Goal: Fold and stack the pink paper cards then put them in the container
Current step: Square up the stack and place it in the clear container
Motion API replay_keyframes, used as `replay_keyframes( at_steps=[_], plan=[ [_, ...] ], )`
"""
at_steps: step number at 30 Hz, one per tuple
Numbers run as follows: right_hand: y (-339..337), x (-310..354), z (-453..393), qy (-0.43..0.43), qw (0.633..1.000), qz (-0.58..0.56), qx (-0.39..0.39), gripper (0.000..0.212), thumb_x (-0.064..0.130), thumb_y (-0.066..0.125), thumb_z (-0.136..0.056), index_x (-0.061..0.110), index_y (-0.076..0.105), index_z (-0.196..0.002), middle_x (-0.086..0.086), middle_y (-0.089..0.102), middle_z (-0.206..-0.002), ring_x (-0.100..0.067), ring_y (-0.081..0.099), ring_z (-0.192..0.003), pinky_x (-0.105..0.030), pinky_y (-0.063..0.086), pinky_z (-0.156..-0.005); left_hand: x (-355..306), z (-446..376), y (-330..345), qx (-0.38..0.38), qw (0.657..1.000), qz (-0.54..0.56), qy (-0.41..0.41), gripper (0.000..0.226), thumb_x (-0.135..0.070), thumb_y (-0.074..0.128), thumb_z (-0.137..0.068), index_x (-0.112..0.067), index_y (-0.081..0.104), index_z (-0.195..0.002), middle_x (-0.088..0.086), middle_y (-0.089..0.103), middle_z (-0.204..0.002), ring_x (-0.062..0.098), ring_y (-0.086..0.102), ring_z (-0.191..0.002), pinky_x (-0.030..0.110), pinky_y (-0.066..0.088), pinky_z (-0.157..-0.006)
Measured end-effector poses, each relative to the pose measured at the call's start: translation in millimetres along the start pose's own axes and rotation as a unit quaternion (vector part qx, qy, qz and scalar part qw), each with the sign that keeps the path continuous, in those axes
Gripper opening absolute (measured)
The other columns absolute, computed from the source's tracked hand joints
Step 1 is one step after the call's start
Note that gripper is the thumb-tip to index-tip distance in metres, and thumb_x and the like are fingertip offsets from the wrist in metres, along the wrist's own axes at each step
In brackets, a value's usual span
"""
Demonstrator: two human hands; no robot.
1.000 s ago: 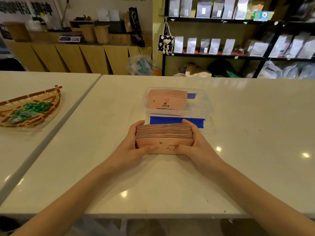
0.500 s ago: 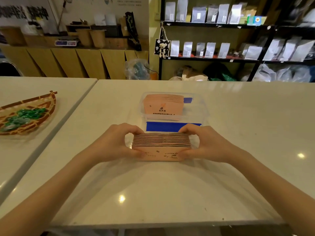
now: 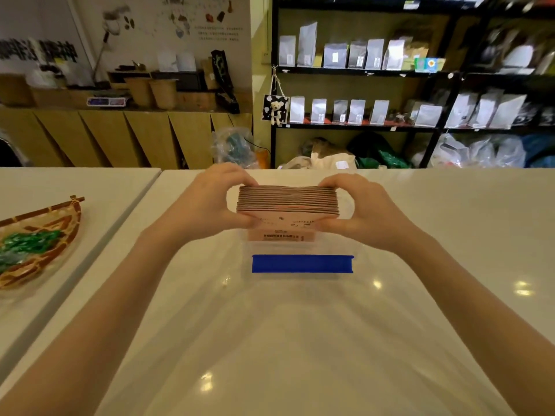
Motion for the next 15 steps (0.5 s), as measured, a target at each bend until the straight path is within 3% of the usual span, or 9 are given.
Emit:
replay_keyframes(
  at_steps=[5,11,15],
  plan=[
    [31.9,-28.4,-12.6,0.056,0.995,0.029,0.082,0.050,0.036,0.071,-0.071,0.021,0.052,-0.114,-0.001,0.059,-0.114,-0.010,0.046,-0.095,-0.029,0.041,-0.086,29.4,-17.0,44.4,0.073,0.997,-0.038,-0.013,0.047,-0.036,0.074,-0.066,-0.023,0.058,-0.109,-0.001,0.030,-0.143,0.016,0.015,-0.133,0.040,0.019,-0.109],
    [61.5,-43.8,-21.0,0.091,0.979,-0.004,0.181,0.049,0.032,0.070,-0.073,0.020,0.051,-0.118,0.000,0.058,-0.113,-0.008,0.050,-0.086,-0.010,0.040,-0.066,43.0,-27.0,80.2,0.194,0.977,-0.088,-0.022,0.043,-0.040,0.069,-0.071,-0.022,0.060,-0.109,-0.001,0.013,-0.152,0.021,-0.002,-0.137,0.047,0.007,-0.112],
    [64.2,-45.4,-22.7,0.107,0.977,-0.011,0.184,0.048,0.030,0.070,-0.074,0.018,0.050,-0.116,0.002,0.055,-0.110,-0.009,0.050,-0.086,-0.016,0.043,-0.070,47.5,-27.8,89.2,0.240,0.964,-0.107,-0.048,0.044,-0.042,0.067,-0.072,-0.021,0.060,-0.110,0.001,0.013,-0.152,0.024,0.000,-0.138,0.048,0.008,-0.112]
  ],
)
Point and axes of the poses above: each hand's wrist, its own z-axis away from the middle knuckle, its own y-axis out of the palm, x = y × z, the point moved 10 cm from there along -z, towards the middle knuckle
